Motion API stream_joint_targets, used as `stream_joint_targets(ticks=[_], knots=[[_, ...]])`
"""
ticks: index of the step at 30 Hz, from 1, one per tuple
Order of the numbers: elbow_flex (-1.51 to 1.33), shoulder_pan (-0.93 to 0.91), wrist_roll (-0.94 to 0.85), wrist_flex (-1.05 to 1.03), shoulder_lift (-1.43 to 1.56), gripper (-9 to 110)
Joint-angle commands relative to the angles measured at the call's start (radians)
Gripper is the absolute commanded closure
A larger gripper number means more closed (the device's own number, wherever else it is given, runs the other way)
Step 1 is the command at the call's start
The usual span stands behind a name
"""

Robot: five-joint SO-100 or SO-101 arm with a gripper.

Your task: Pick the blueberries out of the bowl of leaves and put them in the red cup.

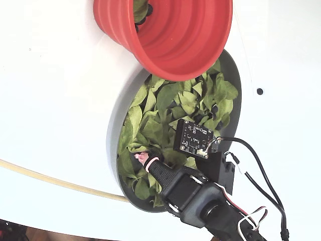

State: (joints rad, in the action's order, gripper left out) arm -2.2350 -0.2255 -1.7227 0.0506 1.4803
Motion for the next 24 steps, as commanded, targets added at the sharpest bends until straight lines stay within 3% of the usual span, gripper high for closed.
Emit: stream_joint_targets(ticks=[1, 24], knots=[[0.025, -0.025, -0.012, 0.020, 0.009, 83], [0.012, -0.012, -0.002, 0.095, -0.043, 86]])
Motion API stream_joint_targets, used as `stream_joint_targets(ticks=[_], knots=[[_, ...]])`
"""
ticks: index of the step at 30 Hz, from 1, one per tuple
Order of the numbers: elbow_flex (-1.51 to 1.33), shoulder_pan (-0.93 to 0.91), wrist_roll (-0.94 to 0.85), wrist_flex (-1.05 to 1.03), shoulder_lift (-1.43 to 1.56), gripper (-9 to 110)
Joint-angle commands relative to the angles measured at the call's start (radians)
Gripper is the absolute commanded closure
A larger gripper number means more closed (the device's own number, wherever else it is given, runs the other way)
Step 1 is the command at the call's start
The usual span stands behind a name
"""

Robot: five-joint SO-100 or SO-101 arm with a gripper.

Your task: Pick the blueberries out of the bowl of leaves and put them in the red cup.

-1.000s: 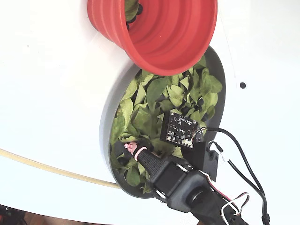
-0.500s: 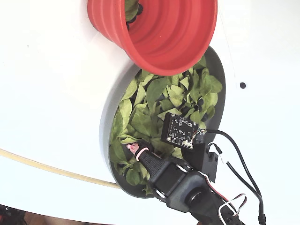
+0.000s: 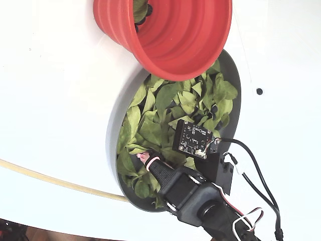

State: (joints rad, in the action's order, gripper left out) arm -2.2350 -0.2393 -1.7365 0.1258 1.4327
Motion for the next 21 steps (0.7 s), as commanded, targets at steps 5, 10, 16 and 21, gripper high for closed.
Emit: stream_joint_targets(ticks=[5, 10, 16, 21], knots=[[-0.002, 0.005, 0.011, 0.046, -0.005, 89], [-0.003, 0.005, 0.006, 0.057, -0.018, 90], [-0.015, 0.008, 0.008, 0.058, 0.000, 90], [-0.029, 0.011, 0.002, 0.052, 0.046, 90]])
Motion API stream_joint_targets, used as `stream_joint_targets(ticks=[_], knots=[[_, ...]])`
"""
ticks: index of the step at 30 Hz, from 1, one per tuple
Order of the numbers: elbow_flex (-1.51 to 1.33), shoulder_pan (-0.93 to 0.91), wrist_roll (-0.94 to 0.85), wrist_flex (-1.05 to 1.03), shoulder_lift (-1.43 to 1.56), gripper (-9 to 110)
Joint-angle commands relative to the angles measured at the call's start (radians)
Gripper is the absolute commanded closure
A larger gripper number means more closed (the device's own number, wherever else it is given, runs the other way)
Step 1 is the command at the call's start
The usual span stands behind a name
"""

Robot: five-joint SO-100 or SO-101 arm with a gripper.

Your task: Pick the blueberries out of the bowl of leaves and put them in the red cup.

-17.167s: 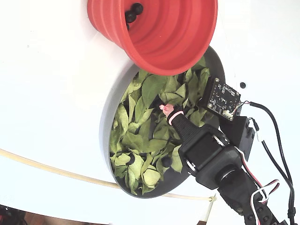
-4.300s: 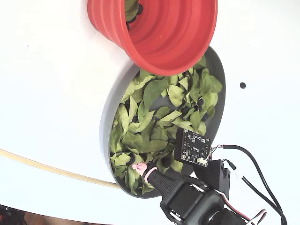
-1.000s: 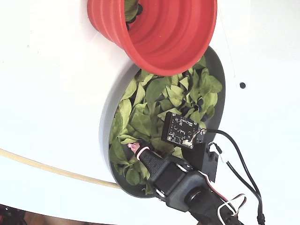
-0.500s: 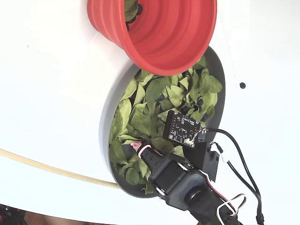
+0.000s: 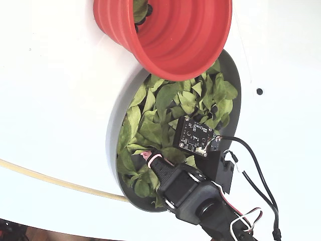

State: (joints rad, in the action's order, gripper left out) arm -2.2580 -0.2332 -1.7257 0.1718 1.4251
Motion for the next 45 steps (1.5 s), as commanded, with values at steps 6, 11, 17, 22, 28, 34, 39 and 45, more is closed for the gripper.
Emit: stream_joint_targets(ticks=[6, 11, 17, 22, 28, 34, 39, 45], knots=[[-0.012, 0.006, -0.011, -0.014, 0.101, 90], [-0.015, 0.011, -0.008, -0.026, 0.143, 91], [-0.008, 0.011, -0.009, -0.061, 0.195, 91], [-0.006, 0.015, -0.009, -0.101, 0.250, 91], [-0.017, 0.028, -0.006, -0.137, 0.316, 91], [-0.021, 0.049, 0.002, -0.175, 0.383, 91], [-0.017, 0.066, 0.006, -0.202, 0.431, 91], [-0.006, 0.086, 0.008, -0.216, 0.471, 91]])
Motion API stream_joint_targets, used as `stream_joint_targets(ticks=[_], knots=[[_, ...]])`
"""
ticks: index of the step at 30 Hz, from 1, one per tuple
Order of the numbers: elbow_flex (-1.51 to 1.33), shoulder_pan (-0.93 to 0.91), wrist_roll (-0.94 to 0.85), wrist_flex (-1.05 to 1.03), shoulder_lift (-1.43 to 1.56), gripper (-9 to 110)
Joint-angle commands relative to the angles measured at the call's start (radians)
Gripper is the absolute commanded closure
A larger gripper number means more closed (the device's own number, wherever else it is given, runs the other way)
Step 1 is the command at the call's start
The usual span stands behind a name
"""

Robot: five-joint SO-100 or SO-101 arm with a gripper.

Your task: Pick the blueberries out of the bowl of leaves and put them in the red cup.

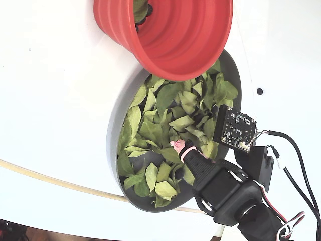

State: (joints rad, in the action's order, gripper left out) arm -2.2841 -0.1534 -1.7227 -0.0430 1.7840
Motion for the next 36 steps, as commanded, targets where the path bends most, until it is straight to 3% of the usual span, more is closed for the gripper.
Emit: stream_joint_targets(ticks=[1, 36], knots=[[0.023, 0.009, 0.003, -0.005, 0.118, 91], [0.155, 0.178, -0.021, -0.017, 0.265, 91]])
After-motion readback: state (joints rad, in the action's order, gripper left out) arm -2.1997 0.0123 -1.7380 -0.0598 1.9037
